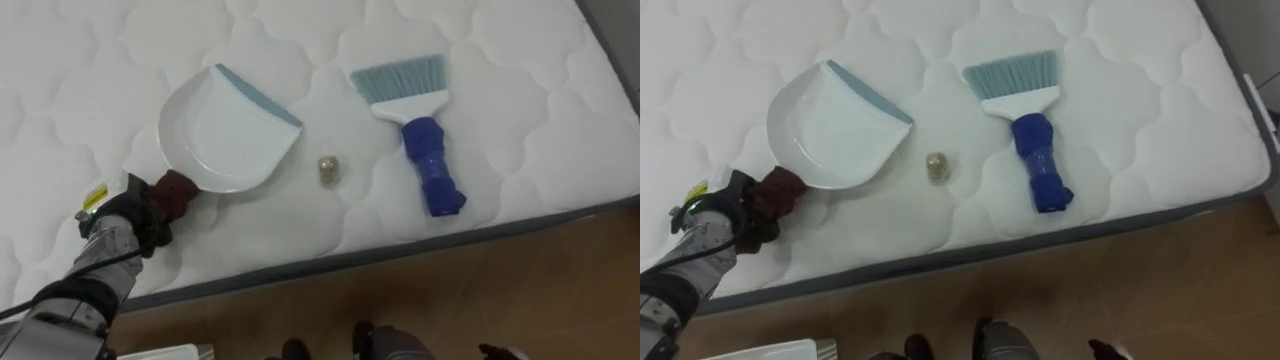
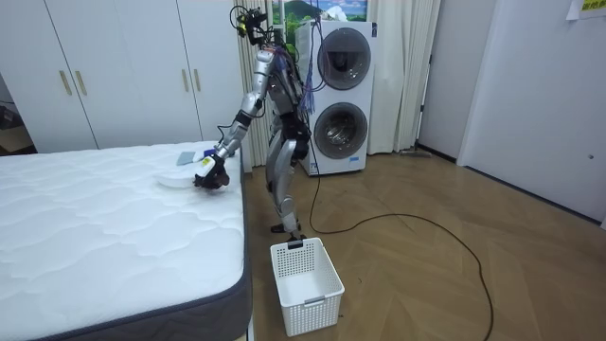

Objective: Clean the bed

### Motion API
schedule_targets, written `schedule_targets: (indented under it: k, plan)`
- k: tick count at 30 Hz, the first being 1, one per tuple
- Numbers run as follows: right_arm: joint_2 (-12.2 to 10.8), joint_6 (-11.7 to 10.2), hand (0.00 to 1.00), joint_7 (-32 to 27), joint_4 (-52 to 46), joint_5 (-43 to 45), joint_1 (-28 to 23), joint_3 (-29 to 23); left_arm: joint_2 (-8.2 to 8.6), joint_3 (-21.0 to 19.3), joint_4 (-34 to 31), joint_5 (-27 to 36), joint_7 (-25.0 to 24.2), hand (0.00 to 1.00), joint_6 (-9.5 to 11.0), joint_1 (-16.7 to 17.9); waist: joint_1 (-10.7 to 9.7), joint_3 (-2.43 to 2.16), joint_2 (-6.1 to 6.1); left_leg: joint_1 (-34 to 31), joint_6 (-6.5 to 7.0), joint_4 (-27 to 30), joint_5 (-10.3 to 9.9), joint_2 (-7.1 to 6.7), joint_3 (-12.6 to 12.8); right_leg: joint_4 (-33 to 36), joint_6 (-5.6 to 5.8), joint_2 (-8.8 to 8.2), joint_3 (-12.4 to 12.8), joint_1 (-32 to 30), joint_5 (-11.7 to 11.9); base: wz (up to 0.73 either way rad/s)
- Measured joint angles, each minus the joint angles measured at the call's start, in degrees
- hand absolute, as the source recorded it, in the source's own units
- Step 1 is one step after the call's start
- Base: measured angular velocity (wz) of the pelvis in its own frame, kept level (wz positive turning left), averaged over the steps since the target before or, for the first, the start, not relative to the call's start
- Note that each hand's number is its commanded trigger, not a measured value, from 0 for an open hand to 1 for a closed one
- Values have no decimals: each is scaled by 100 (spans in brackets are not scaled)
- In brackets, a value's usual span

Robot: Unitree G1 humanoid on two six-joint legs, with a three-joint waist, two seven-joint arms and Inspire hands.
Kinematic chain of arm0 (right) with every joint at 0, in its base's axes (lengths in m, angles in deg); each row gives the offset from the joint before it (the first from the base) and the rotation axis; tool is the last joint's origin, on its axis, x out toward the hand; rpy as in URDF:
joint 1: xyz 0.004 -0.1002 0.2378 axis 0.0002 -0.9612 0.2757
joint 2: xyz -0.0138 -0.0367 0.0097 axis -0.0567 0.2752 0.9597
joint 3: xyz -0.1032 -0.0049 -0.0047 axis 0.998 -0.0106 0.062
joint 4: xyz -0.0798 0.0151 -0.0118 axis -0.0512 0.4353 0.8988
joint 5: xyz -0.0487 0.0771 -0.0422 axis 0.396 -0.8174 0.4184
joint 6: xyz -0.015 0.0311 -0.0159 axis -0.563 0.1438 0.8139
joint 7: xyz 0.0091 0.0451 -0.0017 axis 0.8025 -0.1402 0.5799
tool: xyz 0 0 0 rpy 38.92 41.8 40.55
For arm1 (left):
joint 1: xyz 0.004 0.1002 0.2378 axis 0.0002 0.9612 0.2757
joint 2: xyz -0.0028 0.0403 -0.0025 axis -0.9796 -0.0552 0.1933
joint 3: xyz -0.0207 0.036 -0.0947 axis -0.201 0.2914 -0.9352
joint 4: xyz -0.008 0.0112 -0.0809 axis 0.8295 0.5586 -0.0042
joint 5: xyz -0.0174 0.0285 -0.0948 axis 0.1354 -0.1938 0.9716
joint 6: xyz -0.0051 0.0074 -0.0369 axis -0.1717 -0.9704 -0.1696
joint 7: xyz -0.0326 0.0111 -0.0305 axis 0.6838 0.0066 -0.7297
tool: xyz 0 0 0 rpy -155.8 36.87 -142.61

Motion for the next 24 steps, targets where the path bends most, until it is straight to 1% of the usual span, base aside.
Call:
schedule_targets:
  k: [2, 4, 6, 7, 8, 10, 11, 13, 15, 16, 18, 19, 20, 22, 23, 24]
  plan:
    - [-2, -58, 0, -25, -14, -191, 36, -191, -7, -4, -22, -129, 10, 100, 46, 70, 62, -4, 6, -9, -6, -12, 4, 0, -6, -25, 0, 4, -11, 2, 0, 0]
    - [4, -62, 0, -51, 2, -302, 72, -378, -26, -34, -178, -296, 13, 100, 98, 217, 111, -14, 21, -23, -8, -16, 5, 2, -20, -49, 0, 4, -41, 8, 0, 6]
    - [35, -177, 0, -71, -16, -487, 85, -534, -50, -37, -458, -390, 16, 100, 108, 393, 203, -20, 25, -25, -13, -34, 11, 4, -24, -79, 1, 4, -62, 17, 0, 5]
    - [52, -208, 0, -77, -15, -518, 85, -547, -50, -36, -530, -417, 16, 100, 110, 424, 225, -23, 25, -25, -13, -35, 11, 5, -20, -83, 2, 4, -65, 20, -1, 6]
    - [84, -257, 0, -80, -23, -595, 86, -569, -50, -37, -613, -486, 17, 100, 113, 463, 255, -34, 36, -25, -12, -35, 11, 8, -15, -95, 8, 0, -87, 36, -4, 9]
    - [92, -313, 0, -105, -27, -770, 79, -707, -59, -36, -727, -571, 16, 100, 115, 578, 289, -113, 48, -7, -12, -18, 12, 11, -13, -101, 11, -1, -107, 74, -4, 4]
    - [108, -360, 0, -131, -25, -885, 65, -764, -66, -36, -831, -622, 13, 100, 119, 708, 314, -162, 51, 36, -12, -21, 12, 12, -13, -112, 13, 1, -108, 125, -2, 0]
    - [157, -421, 0, -197, -18, -963, 60, -798, -74, -35, -1005, -754, 4, 100, 135, 868, 307, -166, 54, 165, -12, -47, 12, 13, -14, -157, 14, 3, -126, 273, -2, 2]
    - [195, -464, 0, -343, -44, -1118, 118, -1035, -120, -29, -1229, -912, 7, 100, 204, 1050, 328, -170, 52, 278, -12, -152, 12, 11, -9, -212, 31, 7, -138, 385, 8, 2]
    - [207, -489, 0, -392, -47, -1146, 127, -1091, -120, -27, -1250, -968, 8, 100, 226, 1084, 340, -171, 52, 306, -12, -165, 12, 10, -7, -219, 34, 8, -134, 409, 10, 0]
    - [232, -536, 0, -590, -160, -1235, 130, -1252, -181, 18, -1328, -1064, 5, 100, 282, 1277, 355, -200, 26, 413, -13, -283, 12, -28, 9, -240, 46, -14, -103, 442, 4, 0]
    - [245, -538, 0, -630, -217, -1312, 121, -1269, -216, 44, -1387, -1063, 1, 100, 282, 1348, 351, -206, 25, 418, -14, -293, 13, -28, 12, -248, 46, -12, -100, 442, 4, 0]
    - [298, -539, 0, -695, -313, -1394, 117, -1310, -261, 56, -1479, -1061, -24, 100, 285, 1450, 356, -209, 23, 416, -17, -321, 29, -32, 12, -277, 46, -7, -95, 439, 4, 0]
    - [408, -540, 0, -821, -495, -1408, 121, -1422, -302, 72, -1603, -1063, -85, 100, 290, 1538, 389, -213, 15, 396, -12, -349, 76, -50, 12, -303, 46, -8, -67, 412, 5, 0]
    - [470, -547, 0, -940, -600, -1380, 150, -1514, -323, 72, -1738, -1060, -139, 100, 315, 1632, 381, -228, -4, 399, -8, -348, 102, -61, 13, -300, 53, -10, -47, 410, 11, 0]
    - [488, -572, 0, -1095, -760, -1347, 157, -1655, -342, 73, -1916, -1064, -166, 100, 324, 1732, 379, -254, -15, 398, -6, -348, 106, -61, 14, -313, 59, -6, -45, 415, 16, 0]
